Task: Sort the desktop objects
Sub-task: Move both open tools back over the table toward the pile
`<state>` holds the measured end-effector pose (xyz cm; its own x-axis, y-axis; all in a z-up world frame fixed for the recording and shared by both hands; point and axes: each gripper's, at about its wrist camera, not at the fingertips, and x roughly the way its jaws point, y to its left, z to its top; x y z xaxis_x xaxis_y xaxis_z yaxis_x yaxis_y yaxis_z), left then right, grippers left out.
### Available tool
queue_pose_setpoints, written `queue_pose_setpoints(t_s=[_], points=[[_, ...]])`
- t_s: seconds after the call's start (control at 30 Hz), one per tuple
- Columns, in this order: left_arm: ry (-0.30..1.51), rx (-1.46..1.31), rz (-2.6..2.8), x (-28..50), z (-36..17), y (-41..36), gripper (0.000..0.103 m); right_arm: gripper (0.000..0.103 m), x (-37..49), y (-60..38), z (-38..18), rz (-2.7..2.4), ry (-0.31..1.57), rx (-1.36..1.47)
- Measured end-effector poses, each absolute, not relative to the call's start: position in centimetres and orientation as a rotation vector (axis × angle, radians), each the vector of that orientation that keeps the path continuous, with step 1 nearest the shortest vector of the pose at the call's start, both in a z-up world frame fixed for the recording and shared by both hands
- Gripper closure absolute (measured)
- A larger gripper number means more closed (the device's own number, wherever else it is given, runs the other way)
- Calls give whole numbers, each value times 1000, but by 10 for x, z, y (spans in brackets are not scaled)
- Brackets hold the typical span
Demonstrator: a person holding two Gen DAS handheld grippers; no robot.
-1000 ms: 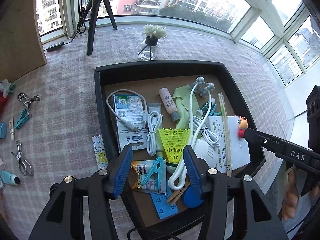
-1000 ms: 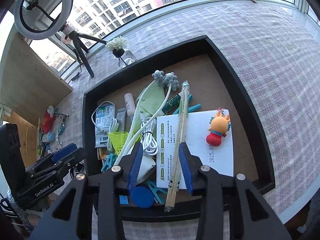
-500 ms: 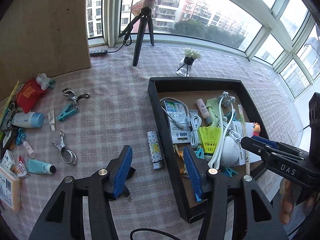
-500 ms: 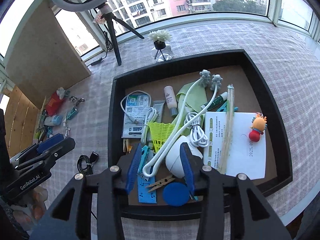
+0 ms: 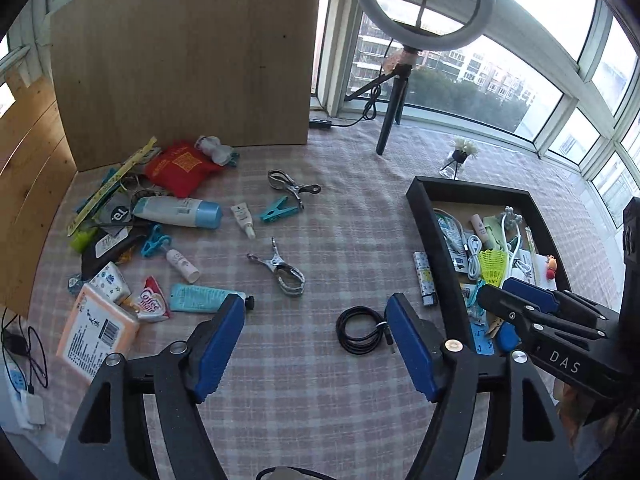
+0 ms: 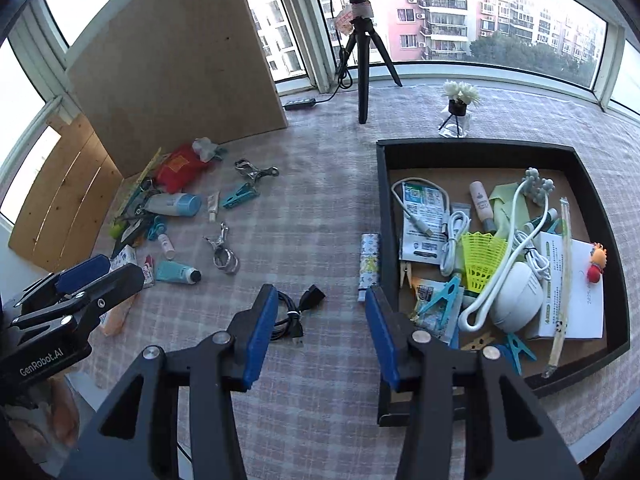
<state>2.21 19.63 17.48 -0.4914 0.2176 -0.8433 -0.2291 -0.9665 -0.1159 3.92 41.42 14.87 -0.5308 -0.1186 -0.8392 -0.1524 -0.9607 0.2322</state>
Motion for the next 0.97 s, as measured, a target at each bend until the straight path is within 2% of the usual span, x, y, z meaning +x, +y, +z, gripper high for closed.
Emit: queue_pose_setpoints(t_s=[0.33, 0.97], points=[[11, -1459, 2558, 28, 172, 133, 28, 58, 28, 363, 143, 2703, 385, -1524], [-6, -1465, 2467, 24, 157, 115, 26, 58, 29, 332, 132, 2646, 327, -1536]])
